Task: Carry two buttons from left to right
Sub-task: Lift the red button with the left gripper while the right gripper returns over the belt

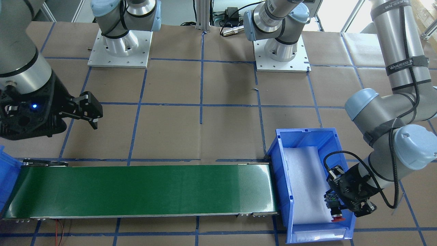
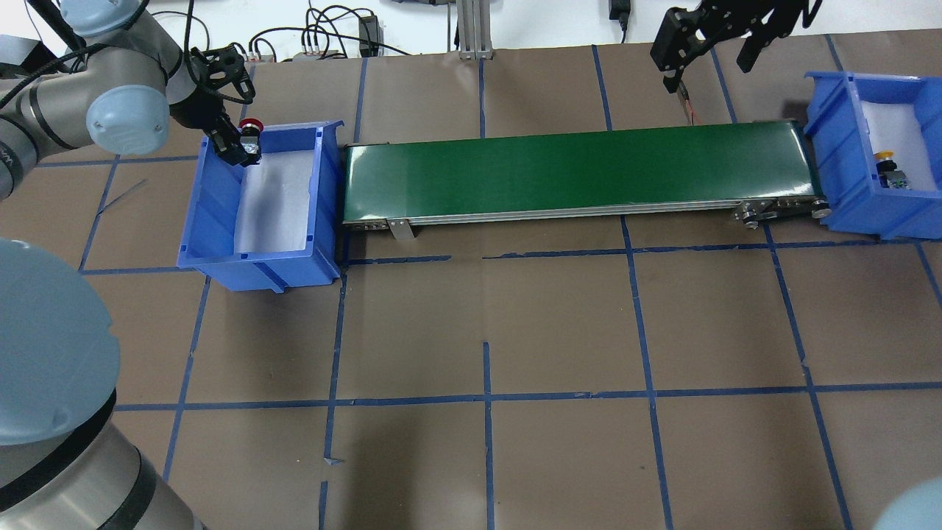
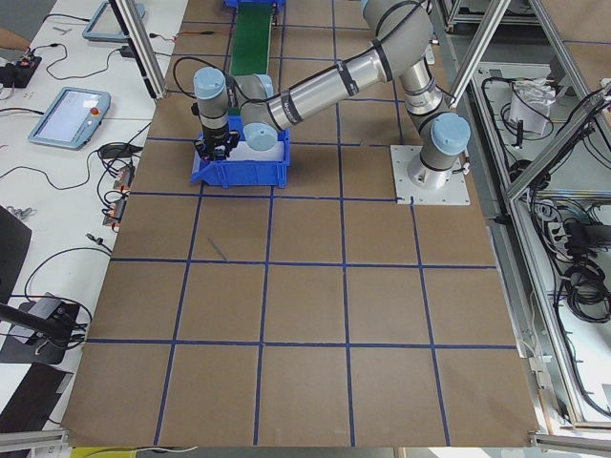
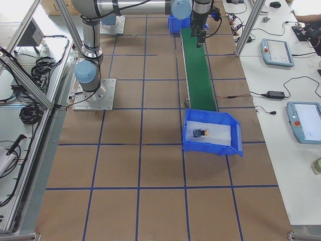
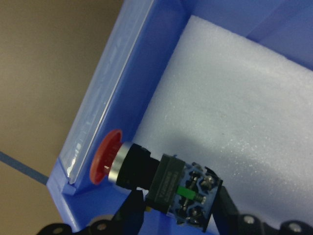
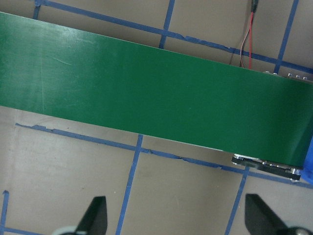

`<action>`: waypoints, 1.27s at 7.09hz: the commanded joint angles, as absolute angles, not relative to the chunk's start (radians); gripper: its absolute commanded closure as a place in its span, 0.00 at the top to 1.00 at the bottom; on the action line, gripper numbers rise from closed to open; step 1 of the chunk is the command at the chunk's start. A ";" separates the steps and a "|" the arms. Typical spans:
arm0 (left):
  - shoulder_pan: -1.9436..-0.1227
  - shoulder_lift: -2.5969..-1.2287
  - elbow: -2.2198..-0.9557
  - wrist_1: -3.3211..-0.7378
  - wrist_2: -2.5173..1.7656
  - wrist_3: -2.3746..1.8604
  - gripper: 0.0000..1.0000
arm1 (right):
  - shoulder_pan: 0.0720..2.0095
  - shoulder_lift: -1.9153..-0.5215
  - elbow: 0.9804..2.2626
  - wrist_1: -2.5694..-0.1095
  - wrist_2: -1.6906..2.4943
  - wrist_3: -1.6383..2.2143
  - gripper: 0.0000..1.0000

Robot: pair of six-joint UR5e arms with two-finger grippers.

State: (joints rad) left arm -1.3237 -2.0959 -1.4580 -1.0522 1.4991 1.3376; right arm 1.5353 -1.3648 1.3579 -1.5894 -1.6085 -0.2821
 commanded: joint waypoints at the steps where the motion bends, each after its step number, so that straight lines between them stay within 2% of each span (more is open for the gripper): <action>1: -1.325 -2.018 -1.456 -1.133 1.497 1.336 0.42 | 1.536 -1.503 1.567 -1.655 -1.618 -0.288 1.00; 4: -1.363 -1.933 -1.439 -1.229 1.459 1.315 0.42 | 1.537 -1.508 1.559 -1.655 -1.602 -0.287 1.00; 6: -1.445 -1.930 -1.437 -1.227 1.469 1.258 0.42 | 1.546 -1.506 1.507 -1.654 -1.588 -0.290 1.00; 9: -1.529 -1.960 -1.437 -1.209 1.465 1.114 0.42 | 1.552 -1.499 1.500 -1.654 -1.589 -0.288 1.00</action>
